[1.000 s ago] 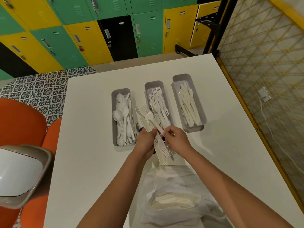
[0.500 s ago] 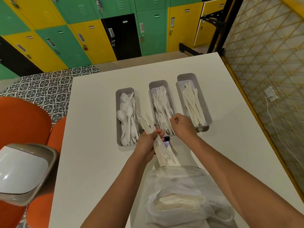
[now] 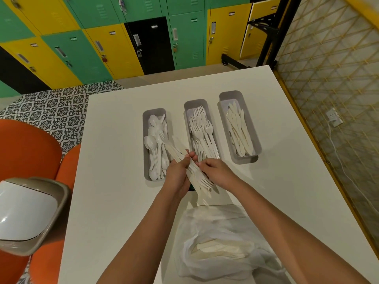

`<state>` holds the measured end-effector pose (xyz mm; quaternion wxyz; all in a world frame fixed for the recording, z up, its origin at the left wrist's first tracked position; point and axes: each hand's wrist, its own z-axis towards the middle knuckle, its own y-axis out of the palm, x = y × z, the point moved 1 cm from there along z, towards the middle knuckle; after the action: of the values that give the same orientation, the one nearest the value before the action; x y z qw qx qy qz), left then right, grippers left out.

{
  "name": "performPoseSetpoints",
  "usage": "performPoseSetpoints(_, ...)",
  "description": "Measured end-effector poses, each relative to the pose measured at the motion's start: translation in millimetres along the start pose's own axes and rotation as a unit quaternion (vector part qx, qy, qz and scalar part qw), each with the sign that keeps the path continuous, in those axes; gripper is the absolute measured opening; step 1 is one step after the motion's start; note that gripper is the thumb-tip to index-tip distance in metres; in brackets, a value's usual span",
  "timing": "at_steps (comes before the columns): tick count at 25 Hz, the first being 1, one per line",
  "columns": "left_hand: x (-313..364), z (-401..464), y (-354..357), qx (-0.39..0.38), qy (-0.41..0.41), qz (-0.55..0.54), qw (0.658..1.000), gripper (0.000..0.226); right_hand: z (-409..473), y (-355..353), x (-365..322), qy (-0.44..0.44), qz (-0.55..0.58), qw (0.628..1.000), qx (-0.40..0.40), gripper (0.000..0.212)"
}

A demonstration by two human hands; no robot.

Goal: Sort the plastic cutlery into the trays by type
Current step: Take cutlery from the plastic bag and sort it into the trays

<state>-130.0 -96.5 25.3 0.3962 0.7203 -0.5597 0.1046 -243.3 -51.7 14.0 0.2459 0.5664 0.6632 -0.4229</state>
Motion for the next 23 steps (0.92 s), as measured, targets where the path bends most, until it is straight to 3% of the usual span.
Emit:
performPoseSetpoints(9, 0, -7, 9, -0.007, -0.008, 0.053, 0.999, 0.021, -7, -8, 7, -0.005, 0.117, 0.993, -0.02, 0.018)
performPoseSetpoints(18, -9, -4, 12, -0.017, -0.015, 0.106, 0.994, 0.022, -6, -10, 13, 0.004, 0.095, 0.993, 0.064, 0.024)
performPoseSetpoints(23, -13, 0, 15, 0.017, -0.009, 0.138, 0.99, 0.024, -3, -8, 16, 0.017, 0.085, 0.995, 0.048, 0.028)
